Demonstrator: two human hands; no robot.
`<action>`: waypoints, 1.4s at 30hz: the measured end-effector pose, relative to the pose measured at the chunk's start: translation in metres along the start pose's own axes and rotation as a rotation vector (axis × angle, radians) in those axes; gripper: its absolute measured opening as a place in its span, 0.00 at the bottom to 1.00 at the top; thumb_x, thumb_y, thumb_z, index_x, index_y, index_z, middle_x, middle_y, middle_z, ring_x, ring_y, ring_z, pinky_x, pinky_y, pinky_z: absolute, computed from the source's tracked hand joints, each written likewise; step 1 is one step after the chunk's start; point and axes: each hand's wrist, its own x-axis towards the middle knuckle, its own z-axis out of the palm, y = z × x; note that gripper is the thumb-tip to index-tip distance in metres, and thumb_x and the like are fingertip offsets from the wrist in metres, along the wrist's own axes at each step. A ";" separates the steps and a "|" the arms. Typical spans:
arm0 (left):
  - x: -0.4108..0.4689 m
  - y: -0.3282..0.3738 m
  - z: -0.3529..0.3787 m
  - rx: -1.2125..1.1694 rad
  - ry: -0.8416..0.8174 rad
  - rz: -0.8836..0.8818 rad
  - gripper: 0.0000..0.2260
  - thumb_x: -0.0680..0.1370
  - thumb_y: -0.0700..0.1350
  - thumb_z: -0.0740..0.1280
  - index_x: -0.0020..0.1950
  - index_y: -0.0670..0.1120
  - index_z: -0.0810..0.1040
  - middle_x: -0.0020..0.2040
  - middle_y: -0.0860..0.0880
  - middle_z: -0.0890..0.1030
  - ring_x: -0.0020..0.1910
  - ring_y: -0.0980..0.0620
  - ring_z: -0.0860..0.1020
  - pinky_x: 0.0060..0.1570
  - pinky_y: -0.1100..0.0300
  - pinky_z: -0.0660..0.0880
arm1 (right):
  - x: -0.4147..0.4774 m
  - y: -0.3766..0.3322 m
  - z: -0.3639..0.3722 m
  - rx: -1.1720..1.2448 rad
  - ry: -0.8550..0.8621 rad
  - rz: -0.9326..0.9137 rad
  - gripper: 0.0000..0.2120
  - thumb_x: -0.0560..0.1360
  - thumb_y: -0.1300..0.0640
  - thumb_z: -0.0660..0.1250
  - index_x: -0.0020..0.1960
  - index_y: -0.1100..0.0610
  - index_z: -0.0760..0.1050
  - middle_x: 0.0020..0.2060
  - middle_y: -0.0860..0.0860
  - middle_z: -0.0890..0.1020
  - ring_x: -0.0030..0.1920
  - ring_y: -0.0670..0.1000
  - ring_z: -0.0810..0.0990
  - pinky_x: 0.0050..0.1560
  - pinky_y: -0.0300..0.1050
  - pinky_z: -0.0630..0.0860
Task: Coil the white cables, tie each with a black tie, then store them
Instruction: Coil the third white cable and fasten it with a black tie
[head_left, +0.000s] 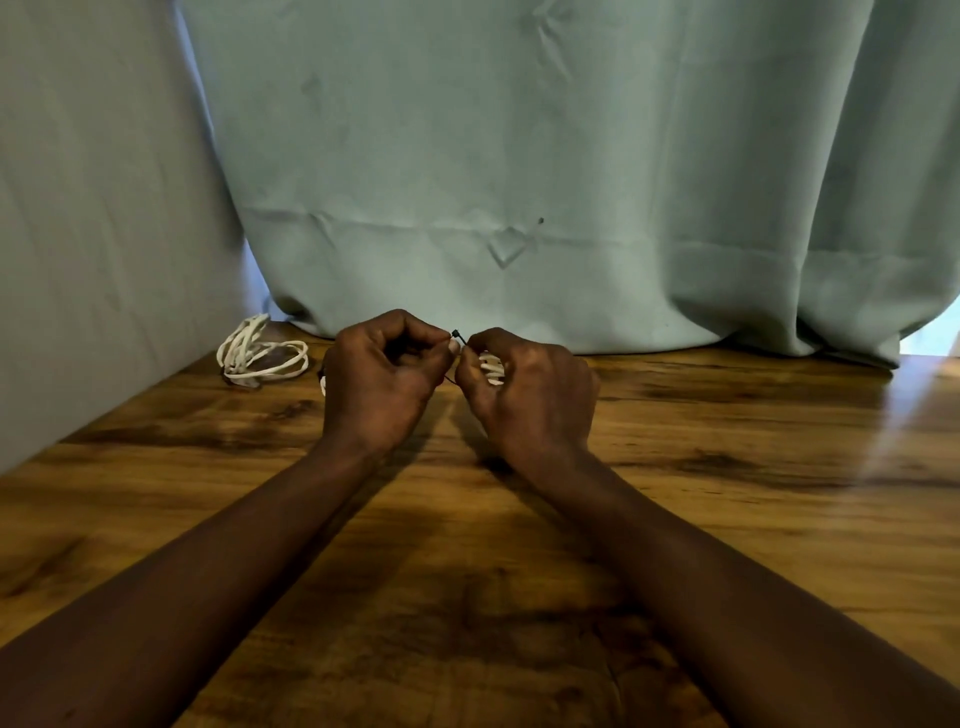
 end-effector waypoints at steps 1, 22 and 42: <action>0.000 0.001 -0.001 -0.011 -0.009 -0.009 0.02 0.76 0.43 0.77 0.45 0.48 0.86 0.38 0.52 0.86 0.38 0.52 0.85 0.36 0.58 0.78 | 0.001 0.001 0.000 -0.020 0.014 -0.018 0.07 0.75 0.44 0.73 0.44 0.47 0.85 0.27 0.48 0.81 0.28 0.53 0.79 0.34 0.40 0.59; 0.007 0.013 -0.012 -0.673 -0.232 -0.621 0.04 0.77 0.36 0.70 0.44 0.44 0.81 0.36 0.47 0.82 0.31 0.56 0.80 0.30 0.66 0.79 | 0.006 0.023 0.006 0.279 -0.259 -0.090 0.12 0.77 0.44 0.67 0.54 0.46 0.86 0.42 0.44 0.88 0.40 0.47 0.86 0.39 0.47 0.80; 0.017 0.013 -0.023 -0.616 -0.232 -0.519 0.07 0.79 0.35 0.67 0.43 0.45 0.77 0.36 0.49 0.80 0.31 0.57 0.79 0.29 0.66 0.75 | 0.003 0.005 0.001 1.206 -0.637 0.684 0.05 0.79 0.61 0.69 0.47 0.57 0.83 0.32 0.53 0.79 0.20 0.47 0.63 0.27 0.42 0.63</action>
